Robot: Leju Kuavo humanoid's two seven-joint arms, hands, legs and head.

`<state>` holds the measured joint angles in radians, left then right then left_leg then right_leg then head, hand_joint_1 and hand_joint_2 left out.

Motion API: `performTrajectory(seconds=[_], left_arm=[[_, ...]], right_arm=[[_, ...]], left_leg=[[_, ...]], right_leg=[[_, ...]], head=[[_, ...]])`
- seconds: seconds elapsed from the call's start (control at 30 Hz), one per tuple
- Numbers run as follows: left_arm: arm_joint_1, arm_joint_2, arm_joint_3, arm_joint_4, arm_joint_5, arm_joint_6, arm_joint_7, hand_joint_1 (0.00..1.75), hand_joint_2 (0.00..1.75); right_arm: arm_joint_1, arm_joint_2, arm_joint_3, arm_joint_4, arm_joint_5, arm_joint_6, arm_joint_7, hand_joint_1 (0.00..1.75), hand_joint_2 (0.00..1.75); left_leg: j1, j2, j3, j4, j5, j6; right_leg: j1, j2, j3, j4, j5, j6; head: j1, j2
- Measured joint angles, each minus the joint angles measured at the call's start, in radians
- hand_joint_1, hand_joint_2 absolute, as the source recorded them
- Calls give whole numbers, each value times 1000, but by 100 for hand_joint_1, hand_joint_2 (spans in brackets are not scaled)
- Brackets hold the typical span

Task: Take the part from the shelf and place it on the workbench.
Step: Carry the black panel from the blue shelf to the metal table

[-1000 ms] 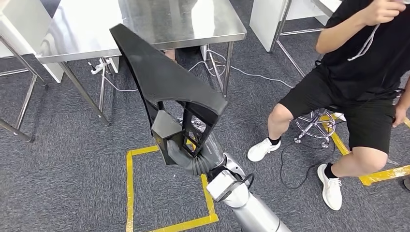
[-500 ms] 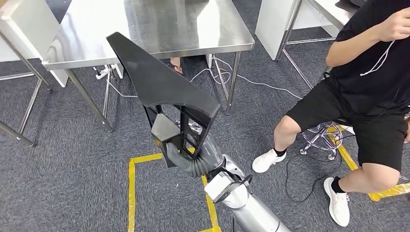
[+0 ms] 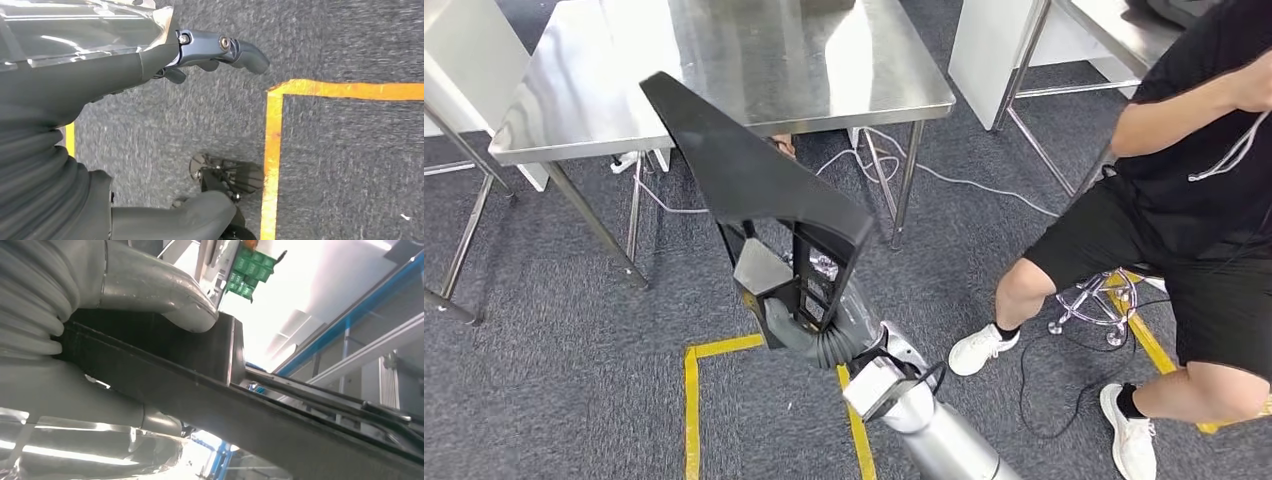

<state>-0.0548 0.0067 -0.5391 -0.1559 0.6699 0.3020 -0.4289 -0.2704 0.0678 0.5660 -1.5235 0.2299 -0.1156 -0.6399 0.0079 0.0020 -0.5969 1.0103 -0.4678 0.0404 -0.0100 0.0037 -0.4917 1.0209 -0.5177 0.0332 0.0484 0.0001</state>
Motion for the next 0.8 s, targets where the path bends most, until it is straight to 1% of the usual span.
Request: performTrajectory(seconds=[0.03, 0.07, 0.1, 0.13, 0.17, 0.2, 0.23, 0.27, 0.3, 0.33, 0.37, 0.4, 0.43, 0.47, 0.5, 0.53, 0.57, 0.6, 0.63, 0.67, 0.7, 0.73, 0.77, 0.8], left_arm=[[0, 0, 0, 0, 0, 0, 0, 0, 175], [0, 0, 0, 0, 0, 0, 0, 0, 175], [-1, 0, 0, 0, 0, 0, -1, 0, 175], [-1, 0, 0, 0, 0, 0, -1, 0, 175], [0, 0, 0, 0, 0, 0, -1, 0, 175], [0, 0, 0, 0, 0, 0, -1, 0, 175], [1, 0, 0, 0, 0, 0, -1, 0, 175], [2, -1, 0, 0, 0, 0, -1, 0, 175], [2, -3, 0, 0, 0, 0, -1, 0, 175], [2, -4, -1, 0, 0, 0, -1, 0, 175], [2, -5, -1, 0, 0, 0, -1, 0, 175], [1, -5, -1, 0, 0, 0, -1, 0, 175], [1, -5, -1, 0, 0, 0, 0, 0, 175], [0, -2, -1, 0, 0, 0, 0, 0, 175], [0, -1, -1, 0, 0, 0, 0, 0, 175], [-1, 0, -1, 0, 1, 1, 0, 0, 175], [-3, 1, -1, -1, 2, 1, 0, 0, 175], [-4, -1, -1, -1, 3, 2, -1, 0, 175], [-4, 0, -1, -1, 4, 2, -1, 0, 175], [-3, 0, -1, -1, 6, 2, -1, 0, 175], [-2, 1, -1, 0, 7, 2, 0, 0, 175], [0, 2, -1, 0, 8, 2, 0, 0, 175], [2, 3, -1, 0, 9, 2, 0, 0, 175], [3, 4, -1, 0, 9, 2, 0, 0, 175]], right_arm=[[-1, 0, 0, 0, 0, 0, 0, 175, 175], [-2, -1, 1, 0, 0, 0, 0, 175, 175], [-1, -2, 1, 0, 0, 0, 0, 175, 175], [1, -3, 1, 0, 0, 0, 0, 175, 175], [3, -4, 2, 0, 0, 0, 0, 175, 175], [4, -6, 2, 0, 0, 0, 0, 175, 175], [5, -7, 2, 0, 0, 0, 0, 175, 175], [5, -8, 2, 0, 0, 0, 0, 175, 175], [5, -9, 3, 0, 0, 0, 0, 175, 175], [6, -10, 4, 0, 0, 0, 0, 175, 175], [6, -11, 5, 1, 0, 0, 0, 175, 175], [6, -11, 6, 1, 0, 0, 0, 175, 175], [6, -11, 6, 1, 0, 0, 0, 175, 175], [5, -10, 7, 1, 0, 0, 0, 175, 175], [4, -8, 7, 1, 0, 0, 0, 175, 175], [3, -6, 8, 1, 0, 0, 0, 175, 175], [2, -3, 8, 1, 0, 0, 0, 175, 175], [1, -2, 9, 2, 0, 0, 0, 175, 175], [1, 0, 9, 3, 0, 0, 0, 175, 175], [2, 0, 10, 4, 0, 0, 0, 175, 175], [3, 0, 10, 5, 0, 0, 0, 175, 175], [4, 0, 10, 6, 0, 0, 0, 175, 175], [5, 0, 11, 7, 0, 0, 0, 175, 175], [5, 0, 11, 7, 0, 0, 0, 175, 175]], left_leg=[[0, -1, 13, -1, 5, 8], [-1, -2, 24, -2, 9, 15], [-4, -3, 30, -1, 4, 20], [-6, -5, 34, -1, -1, 24], [-9, -7, 39, -1, -8, 27], [-13, -10, 46, -1, -16, 30], [-17, -12, 57, -1, -26, 31], [-21, -15, 70, -1, -36, 32], [-24, -17, 79, -2, -47, 32], [-28, -19, 92, -2, -58, 31], [-30, -20, 101, -3, -69, 28], [-31, -22, 109, -1, -75, 25], [-32, -22, 118, 4, -78, 20], [-32, -22, 119, 12, -79, 15], [-31, -21, 114, 32, -75, 10], [-29, -18, 96, 67, -73, 4], [-24, -15, 64, 117, -75, -4], [-19, -10, 22, 175, -86, -14], [-12, -7, -24, 229, -109, -22], [-6, -5, -66, 265, -137, -30], [-1, -4, -97, 278, -160, -36], [3, -4, -112, 261, -164, -41], [7, -4, -113, 220, -142, -46], [13, -2, -105, 161, -92, -52]], right_leg=[[0, -1, -13, 26, -11, 1], [0, -1, -38, 73, -26, 0], [0, -1, -76, 134, -45, -1], [0, -1, -122, 196, -66, -3], [1, -1, -162, 240, -84, -5], [2, -1, -190, 255, -95, -7], [5, -1, -201, 234, -89, -7], [10, -1, -196, 183, -62, -6], [16, -1, -184, 119, -15, -7], [22, 0, -172, 63, 28, -11], [27, 0, -160, 26, 60, -17], [29, 1, -153, 7, 78, -27], [26, 2, -146, 1, 79, -38], [17, 2, -131, -5, 80, -45], [8, 2, -117, -12, 81, -49], [-2, 3, -102, -17, 79, -49], [-9, 3, -88, -20, 75, -46], [-12, 3, -79, -22, 67, -44], [-15, 4, -70, -22, 58, -42], [-19, 5, -61, -22, 47, -41], [-22, 6, -49, -22, 36, -39], [-25, 7, -34, -22, 24, -36], [-29, 7, -18, -22, 11, -32], [-32, 7, -5, -22, -3, -25]], head=[[1, 0], [2, 0], [3, 0], [3, 0], [3, 0], [3, 0], [3, 0], [3, 0], [3, 0], [2, 0], [1, 0], [0, 0], [0, 0], [1, 0], [2, 0], [1, 0], [-1, 0], [-2, 0], [-3, 0], [-2, 0], [-3, 0], [-3, 0], [-3, 0], [-3, 0]])
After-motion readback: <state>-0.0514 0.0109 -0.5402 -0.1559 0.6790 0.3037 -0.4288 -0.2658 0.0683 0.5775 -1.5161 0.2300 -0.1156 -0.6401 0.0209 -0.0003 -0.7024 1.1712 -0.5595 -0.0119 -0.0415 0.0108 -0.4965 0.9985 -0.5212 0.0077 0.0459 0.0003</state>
